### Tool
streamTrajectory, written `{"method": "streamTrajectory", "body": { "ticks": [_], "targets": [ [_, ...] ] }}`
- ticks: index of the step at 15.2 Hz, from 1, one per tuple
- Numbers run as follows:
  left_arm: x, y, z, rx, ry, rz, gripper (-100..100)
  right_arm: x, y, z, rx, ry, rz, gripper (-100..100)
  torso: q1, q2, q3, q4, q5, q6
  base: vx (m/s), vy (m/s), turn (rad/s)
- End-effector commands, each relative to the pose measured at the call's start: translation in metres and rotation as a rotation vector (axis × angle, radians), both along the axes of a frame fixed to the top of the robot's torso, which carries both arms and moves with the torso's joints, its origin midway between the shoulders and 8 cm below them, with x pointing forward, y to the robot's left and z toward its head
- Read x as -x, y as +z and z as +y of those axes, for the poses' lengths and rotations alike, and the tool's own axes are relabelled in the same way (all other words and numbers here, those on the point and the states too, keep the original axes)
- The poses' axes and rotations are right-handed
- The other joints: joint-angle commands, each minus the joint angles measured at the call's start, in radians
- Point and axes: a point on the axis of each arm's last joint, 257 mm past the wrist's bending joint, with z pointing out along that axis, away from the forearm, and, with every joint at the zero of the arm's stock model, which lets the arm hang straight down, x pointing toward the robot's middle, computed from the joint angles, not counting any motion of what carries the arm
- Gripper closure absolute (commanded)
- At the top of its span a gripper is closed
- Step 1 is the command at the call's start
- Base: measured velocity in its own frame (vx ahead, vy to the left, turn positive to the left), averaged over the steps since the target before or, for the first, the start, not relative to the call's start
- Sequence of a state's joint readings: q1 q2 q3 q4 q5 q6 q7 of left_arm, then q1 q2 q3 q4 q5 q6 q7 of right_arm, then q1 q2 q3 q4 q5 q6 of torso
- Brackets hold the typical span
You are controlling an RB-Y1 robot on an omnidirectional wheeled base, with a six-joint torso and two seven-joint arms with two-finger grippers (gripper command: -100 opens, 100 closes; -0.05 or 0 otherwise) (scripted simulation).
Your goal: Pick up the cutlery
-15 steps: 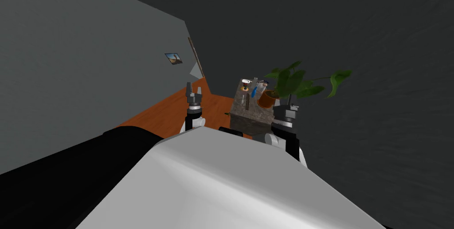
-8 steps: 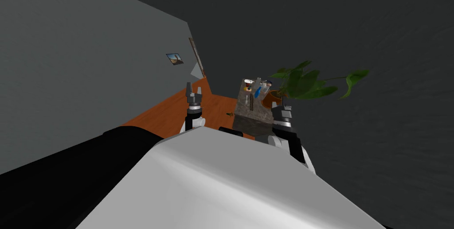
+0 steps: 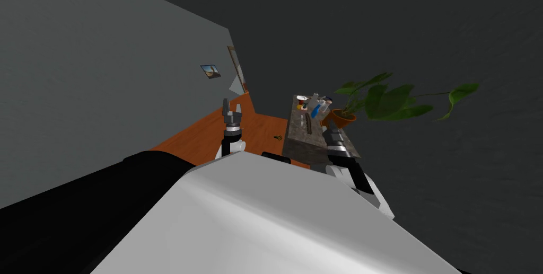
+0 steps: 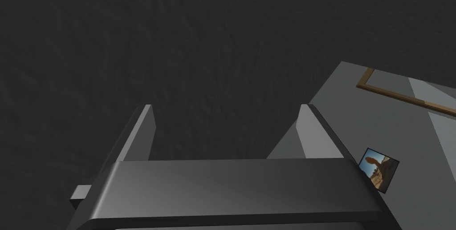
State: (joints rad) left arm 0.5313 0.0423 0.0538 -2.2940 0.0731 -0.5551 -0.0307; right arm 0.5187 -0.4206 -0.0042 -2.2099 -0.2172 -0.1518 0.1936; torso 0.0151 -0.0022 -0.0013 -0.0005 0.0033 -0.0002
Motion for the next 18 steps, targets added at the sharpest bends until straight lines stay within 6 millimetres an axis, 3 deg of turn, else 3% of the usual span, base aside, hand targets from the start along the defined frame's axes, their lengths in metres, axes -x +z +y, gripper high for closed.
{"method": "streamTrajectory", "body": {
  "ticks": [1, 4, 5, 7, 8, 9, 10, 11, 14, 16, 17, 18],
  "targets": [
    [0.0, 0.0, 0.0, 0.0, 0.0, 0.0, 0, -0.003, -0.012, -0.003, 0.048, 0.008, 0.047, -100, 0.0, 0.0, 0.0, 0.0, 0.0, 0.0, 0.035, 0.184, -0.012],
    [0.0, 0.0, 0.0, 0.0, 0.0, 0.0, 0, -0.005, -0.027, -0.008, 0.098, 0.016, 0.102, -100, -0.004, 0.0, 0.0, 0.0, -0.001, 0.0, 0.017, 0.132, -0.004],
    [0.0, 0.0, 0.0, 0.0, 0.0, 0.0, 0, -0.006, -0.043, -0.013, 0.126, 0.013, 0.154, -100, -0.005, 0.0, 0.0, 0.0, -0.001, 0.0, 0.029, 0.167, -0.006],
    [0.0, 0.0, 0.0, 0.0, 0.0, 0.0, 0, -0.006, -0.043, -0.013, 0.147, 0.022, 0.157, -100, -0.003, 0.0, 0.0, 0.0, 0.0, 0.0, 0.033, 0.156, -0.015],
    [0.0, 0.0, 0.0, 0.0, 0.0, 0.0, 0, -0.007, -0.058, -0.019, 0.186, 0.023, 0.212, -100, -0.004, 0.0, 0.0, 0.0, -0.001, 0.0, 0.045, 0.151, -0.001],
    [0.0, 0.0, 0.0, 0.0, 0.0, 0.0, 0, -0.007, -0.058, -0.019, 0.199, 0.029, 0.214, -100, -0.004, -0.001, 0.0, 0.0, -0.001, 0.0, 0.059, 0.151, -0.013],
    [0.0, 0.0, 0.0, 0.0, 0.0, 0.0, 0, -0.007, -0.073, -0.026, 0.232, 0.027, 0.265, -100, -0.004, -0.002, -0.001, 0.0, -0.001, 0.0, 0.056, 0.167, -0.01],
    [0.0, 0.0, 0.0, 0.0, 0.0, 0.0, 0, -0.007, -0.074, -0.026, 0.253, 0.035, 0.272, -100, -0.003, -0.002, -0.001, 0.0, -0.001, 0.0, 0.06, 0.171, -0.014],
    [0.0, 0.0, 0.0, 0.0, 0.0, 0.0, 0, -0.004, -0.102, -0.041, 0.339, 0.041, 0.375, -100, -0.002, -0.005, -0.003, -0.001, 0.0, 0.0, 0.095, 0.172, -0.016],
    [0.0, 0.0, 0.0, 0.0, 0.0, 0.0, 0, -0.004, -0.105, -0.043, 0.365, 0.047, 0.39, -100, -0.004, -0.004, -0.003, -0.001, -0.001, 0.0, 0.062, 0.118, -0.065],
    [0.0, 0.0, 0.0, 0.0, 0.0, 0.0, 0, -0.001, -0.119, -0.052, 0.405, 0.049, 0.444, -100, -0.006, -0.003, -0.002, -0.001, -0.001, 0.0, 0.069, 0.104, -0.016],
    [0.0, 0.0, 0.0, 0.0, 0.0, 0.0, 0, -0.001, -0.119, -0.053, 0.423, 0.054, 0.45, -100, -0.007, -0.004, -0.002, -0.001, -0.001, 0.0, 0.101, 0.119, 0.053]
  ]
}}
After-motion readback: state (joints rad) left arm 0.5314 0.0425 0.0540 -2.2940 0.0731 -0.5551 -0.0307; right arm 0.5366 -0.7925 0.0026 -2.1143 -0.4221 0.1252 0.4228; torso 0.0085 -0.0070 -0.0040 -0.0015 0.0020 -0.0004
